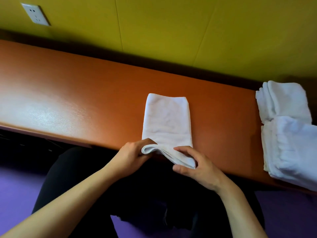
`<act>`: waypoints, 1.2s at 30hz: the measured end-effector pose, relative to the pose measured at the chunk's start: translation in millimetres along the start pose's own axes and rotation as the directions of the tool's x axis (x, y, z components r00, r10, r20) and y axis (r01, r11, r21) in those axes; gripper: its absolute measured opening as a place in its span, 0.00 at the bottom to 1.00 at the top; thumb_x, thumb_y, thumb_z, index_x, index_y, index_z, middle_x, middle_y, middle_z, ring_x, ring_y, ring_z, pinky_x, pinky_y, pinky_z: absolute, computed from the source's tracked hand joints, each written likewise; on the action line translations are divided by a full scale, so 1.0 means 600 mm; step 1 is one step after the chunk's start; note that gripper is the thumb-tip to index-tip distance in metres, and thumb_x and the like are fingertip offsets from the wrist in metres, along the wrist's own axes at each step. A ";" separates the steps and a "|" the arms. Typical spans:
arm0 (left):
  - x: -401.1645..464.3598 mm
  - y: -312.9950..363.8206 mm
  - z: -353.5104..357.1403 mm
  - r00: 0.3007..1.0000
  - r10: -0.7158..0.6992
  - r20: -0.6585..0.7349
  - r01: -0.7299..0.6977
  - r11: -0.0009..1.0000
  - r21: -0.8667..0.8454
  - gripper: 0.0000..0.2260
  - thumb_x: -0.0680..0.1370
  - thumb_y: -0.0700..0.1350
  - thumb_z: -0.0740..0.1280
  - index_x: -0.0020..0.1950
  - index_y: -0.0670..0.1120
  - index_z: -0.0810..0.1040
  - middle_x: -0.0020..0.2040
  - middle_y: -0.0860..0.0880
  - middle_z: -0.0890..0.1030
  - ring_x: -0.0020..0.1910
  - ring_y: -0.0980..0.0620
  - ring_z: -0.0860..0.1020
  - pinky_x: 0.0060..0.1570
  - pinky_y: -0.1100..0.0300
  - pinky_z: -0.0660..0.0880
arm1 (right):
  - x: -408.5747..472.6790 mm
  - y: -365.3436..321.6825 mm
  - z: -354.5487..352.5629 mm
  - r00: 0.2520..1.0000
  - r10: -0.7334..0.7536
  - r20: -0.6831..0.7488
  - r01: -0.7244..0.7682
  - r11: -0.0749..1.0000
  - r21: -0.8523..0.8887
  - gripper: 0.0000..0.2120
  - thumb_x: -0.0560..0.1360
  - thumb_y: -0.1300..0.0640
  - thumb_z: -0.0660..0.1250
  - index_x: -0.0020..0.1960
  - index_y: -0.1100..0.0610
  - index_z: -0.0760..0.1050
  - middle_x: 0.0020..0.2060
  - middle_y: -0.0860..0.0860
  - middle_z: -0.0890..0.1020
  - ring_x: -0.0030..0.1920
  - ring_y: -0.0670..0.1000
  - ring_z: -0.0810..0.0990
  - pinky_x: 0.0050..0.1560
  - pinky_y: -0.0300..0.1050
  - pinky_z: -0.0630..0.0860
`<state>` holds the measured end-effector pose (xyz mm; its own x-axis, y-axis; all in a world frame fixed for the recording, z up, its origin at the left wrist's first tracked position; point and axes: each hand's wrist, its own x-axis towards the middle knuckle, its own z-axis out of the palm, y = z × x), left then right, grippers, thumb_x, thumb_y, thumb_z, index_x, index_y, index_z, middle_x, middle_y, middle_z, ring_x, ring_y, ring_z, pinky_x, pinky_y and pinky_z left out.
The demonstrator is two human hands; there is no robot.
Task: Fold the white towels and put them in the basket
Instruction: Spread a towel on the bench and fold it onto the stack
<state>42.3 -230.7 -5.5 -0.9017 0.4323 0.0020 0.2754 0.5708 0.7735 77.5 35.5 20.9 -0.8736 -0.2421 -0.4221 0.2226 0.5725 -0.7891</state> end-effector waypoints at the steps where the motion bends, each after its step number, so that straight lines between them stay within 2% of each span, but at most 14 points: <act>1: -0.003 -0.001 -0.007 0.999 -0.039 -0.036 0.038 0.999 -0.027 0.08 0.81 0.55 0.65 0.55 0.54 0.80 0.47 0.56 0.84 0.46 0.57 0.82 0.49 0.50 0.78 | -0.008 0.005 -0.001 1.000 0.006 0.017 -0.006 1.000 -0.024 0.33 0.62 0.32 0.77 0.64 0.34 0.72 0.62 0.35 0.77 0.63 0.35 0.74 0.65 0.37 0.71; 4: -0.005 -0.003 -0.017 0.989 -0.120 -0.088 0.111 0.989 -0.099 0.13 0.81 0.56 0.65 0.47 0.47 0.79 0.40 0.48 0.81 0.37 0.56 0.76 0.44 0.47 0.76 | -0.020 0.015 0.002 0.999 -0.017 -0.052 0.011 0.993 -0.113 0.29 0.65 0.45 0.80 0.59 0.27 0.70 0.58 0.33 0.78 0.60 0.34 0.74 0.59 0.32 0.70; 7: -0.003 0.001 -0.019 0.979 -0.186 -0.083 0.163 0.960 -0.227 0.17 0.80 0.58 0.65 0.49 0.45 0.80 0.44 0.46 0.84 0.41 0.57 0.77 0.46 0.46 0.77 | -0.013 0.023 -0.001 0.995 -0.041 -0.094 0.032 0.994 -0.105 0.20 0.71 0.54 0.76 0.57 0.36 0.77 0.51 0.28 0.81 0.54 0.31 0.78 0.53 0.27 0.72; 10: 0.007 0.006 -0.023 0.953 -0.263 -0.151 0.200 0.920 -0.337 0.15 0.79 0.59 0.66 0.52 0.49 0.83 0.47 0.49 0.86 0.47 0.55 0.83 0.47 0.49 0.79 | 0.004 0.022 -0.002 0.979 -0.028 -0.200 0.028 1.000 0.001 0.06 0.73 0.48 0.73 0.49 0.48 0.82 0.42 0.39 0.85 0.43 0.37 0.82 0.46 0.40 0.78; 12: 0.023 0.008 -0.029 0.905 -0.380 -0.192 0.255 0.846 -0.469 0.14 0.78 0.58 0.68 0.54 0.49 0.82 0.47 0.48 0.87 0.47 0.49 0.85 0.45 0.48 0.81 | 0.021 0.021 0.000 0.954 -0.033 -0.297 0.052 0.997 0.059 0.14 0.73 0.43 0.72 0.48 0.53 0.81 0.40 0.45 0.85 0.42 0.40 0.81 0.46 0.48 0.77; 14: 0.044 0.007 -0.037 0.850 -0.501 -0.164 0.316 0.734 -0.601 0.13 0.77 0.53 0.72 0.56 0.47 0.79 0.44 0.47 0.87 0.45 0.46 0.86 0.41 0.52 0.82 | 0.046 0.021 -0.001 0.936 -0.010 -0.353 0.040 0.996 0.075 0.11 0.75 0.45 0.71 0.51 0.52 0.81 0.43 0.44 0.86 0.46 0.42 0.84 0.50 0.48 0.79; 16: 0.061 0.005 -0.044 0.848 -0.520 -0.102 0.328 0.667 -0.669 0.18 0.74 0.45 0.75 0.61 0.47 0.76 0.45 0.47 0.88 0.46 0.47 0.86 0.41 0.57 0.81 | 0.077 0.019 -0.002 0.906 0.007 -0.424 0.027 0.997 0.073 0.07 0.75 0.46 0.71 0.49 0.49 0.81 0.42 0.44 0.86 0.44 0.46 0.84 0.49 0.52 0.81; 20: 0.079 -0.009 -0.042 0.886 -0.442 -0.143 0.301 0.781 -0.547 0.26 0.72 0.37 0.69 0.69 0.49 0.70 0.48 0.47 0.86 0.42 0.52 0.83 0.46 0.54 0.81 | 0.128 0.008 -0.002 0.857 0.030 -0.515 -0.002 0.998 0.056 0.04 0.76 0.51 0.71 0.42 0.45 0.78 0.38 0.43 0.85 0.40 0.48 0.83 0.43 0.50 0.78; 24: 0.083 -0.034 -0.032 0.870 -0.428 -0.245 0.372 0.896 -0.244 0.25 0.75 0.45 0.71 0.70 0.52 0.68 0.51 0.52 0.83 0.44 0.50 0.81 0.48 0.50 0.80 | 0.150 -0.001 0.009 0.807 0.063 -0.587 -0.107 0.993 -0.041 0.08 0.74 0.47 0.72 0.44 0.49 0.75 0.36 0.43 0.80 0.38 0.50 0.79 0.36 0.44 0.70; 27: 0.071 -0.038 -0.015 0.808 -0.446 -0.386 0.461 0.886 -0.058 0.23 0.76 0.52 0.71 0.68 0.48 0.70 0.48 0.52 0.81 0.49 0.47 0.79 0.50 0.49 0.76 | 0.147 0.000 0.020 0.759 0.156 -0.632 -0.235 0.971 -0.043 0.16 0.73 0.40 0.71 0.48 0.50 0.71 0.41 0.45 0.79 0.42 0.51 0.77 0.40 0.44 0.68; 29: 0.060 -0.037 -0.005 0.784 -0.453 -0.424 0.477 0.877 -0.055 0.21 0.78 0.56 0.69 0.66 0.46 0.70 0.46 0.51 0.80 0.49 0.47 0.78 0.51 0.49 0.75 | 0.140 0.001 0.023 0.743 0.216 -0.634 -0.303 0.952 -0.032 0.19 0.75 0.37 0.65 0.50 0.53 0.71 0.46 0.51 0.81 0.49 0.57 0.79 0.44 0.47 0.70; 31: 0.051 -0.041 0.002 0.789 -0.495 -0.365 0.508 0.859 -0.067 0.21 0.79 0.55 0.68 0.65 0.44 0.71 0.48 0.50 0.80 0.51 0.46 0.79 0.52 0.51 0.75 | 0.128 0.003 0.032 0.754 0.283 -0.593 -0.378 0.925 -0.038 0.21 0.77 0.37 0.62 0.52 0.56 0.73 0.51 0.57 0.82 0.54 0.60 0.79 0.49 0.49 0.71; 34: 0.041 -0.034 0.004 0.793 -0.549 -0.266 0.547 0.833 -0.088 0.21 0.77 0.49 0.71 0.66 0.43 0.72 0.54 0.49 0.80 0.54 0.45 0.80 0.56 0.51 0.76 | 0.112 0.000 0.052 0.764 0.358 -0.537 -0.411 0.911 0.022 0.22 0.76 0.41 0.65 0.56 0.60 0.74 0.55 0.59 0.82 0.56 0.61 0.79 0.50 0.49 0.73; 36: 0.043 -0.018 -0.005 0.744 -0.631 -0.221 0.608 0.776 -0.168 0.21 0.76 0.48 0.72 0.65 0.43 0.73 0.54 0.49 0.80 0.54 0.46 0.80 0.56 0.51 0.77 | 0.109 0.000 0.055 0.745 0.438 -0.504 -0.423 0.893 0.153 0.23 0.74 0.43 0.69 0.56 0.62 0.76 0.55 0.59 0.83 0.56 0.60 0.81 0.48 0.47 0.73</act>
<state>15.2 -228.0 -11.8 -0.9182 -0.1927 -0.3460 -0.3903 0.5883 0.7082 34.5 -6.2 -21.8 -0.7707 0.4652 -0.4355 0.6342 0.4942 -0.5946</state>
